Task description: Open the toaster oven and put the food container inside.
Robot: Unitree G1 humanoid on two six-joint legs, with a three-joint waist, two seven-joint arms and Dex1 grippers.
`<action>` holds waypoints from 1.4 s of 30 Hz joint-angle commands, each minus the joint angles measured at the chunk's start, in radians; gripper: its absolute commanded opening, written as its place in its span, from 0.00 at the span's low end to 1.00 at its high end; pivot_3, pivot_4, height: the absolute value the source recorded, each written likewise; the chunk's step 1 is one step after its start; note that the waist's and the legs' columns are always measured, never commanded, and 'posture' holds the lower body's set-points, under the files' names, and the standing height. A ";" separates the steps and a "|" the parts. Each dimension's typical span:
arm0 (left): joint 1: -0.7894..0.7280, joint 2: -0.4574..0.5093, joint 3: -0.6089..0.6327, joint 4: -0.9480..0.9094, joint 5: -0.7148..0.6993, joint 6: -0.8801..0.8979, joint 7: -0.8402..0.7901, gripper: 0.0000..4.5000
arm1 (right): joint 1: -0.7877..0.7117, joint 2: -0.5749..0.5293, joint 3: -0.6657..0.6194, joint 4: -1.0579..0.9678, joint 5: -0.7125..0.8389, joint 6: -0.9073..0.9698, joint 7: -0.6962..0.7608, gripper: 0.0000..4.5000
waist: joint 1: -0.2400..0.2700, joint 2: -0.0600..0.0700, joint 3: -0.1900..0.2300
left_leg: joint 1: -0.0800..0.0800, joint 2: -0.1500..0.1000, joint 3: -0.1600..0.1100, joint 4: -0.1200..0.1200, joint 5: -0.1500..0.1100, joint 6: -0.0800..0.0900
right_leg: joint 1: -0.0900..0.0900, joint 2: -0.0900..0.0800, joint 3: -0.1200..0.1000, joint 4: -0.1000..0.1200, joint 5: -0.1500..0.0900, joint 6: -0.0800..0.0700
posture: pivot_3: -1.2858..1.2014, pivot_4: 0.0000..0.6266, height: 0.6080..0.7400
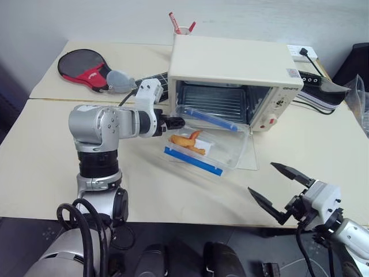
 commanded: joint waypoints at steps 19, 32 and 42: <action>0.475 0.305 -0.249 0.064 0.012 -1.141 -0.738 0.00 | -0.358 -0.049 0.368 -0.011 -0.045 0.432 -0.124 0.01 | 0.016 0.003 -0.002 | -0.007 -0.001 0.000 0.012 -0.006 0.008 | 0.000 -0.003 -0.002 0.000 0.001 0.001 | 0.52 0.24 1.00; 0.371 0.021 -0.270 0.208 0.124 -1.239 -0.438 0.00 | -0.639 -0.067 0.333 0.277 -0.172 0.361 -0.092 0.01 | 0.002 0.003 -0.002 | -0.010 -0.002 0.000 0.013 -0.006 0.008 | -0.002 -0.002 -0.005 0.000 0.001 0.001 | 0.52 0.24 1.00; 0.225 -0.122 -0.242 0.437 0.171 -1.354 -0.279 0.00 | -0.836 -0.076 0.317 0.614 -0.280 0.163 -0.030 0.01 | -0.001 0.003 -0.002 | -0.013 -0.003 0.001 0.015 -0.006 0.008 | -0.002 -0.002 -0.008 -0.001 0.001 0.002 | 0.52 0.24 1.00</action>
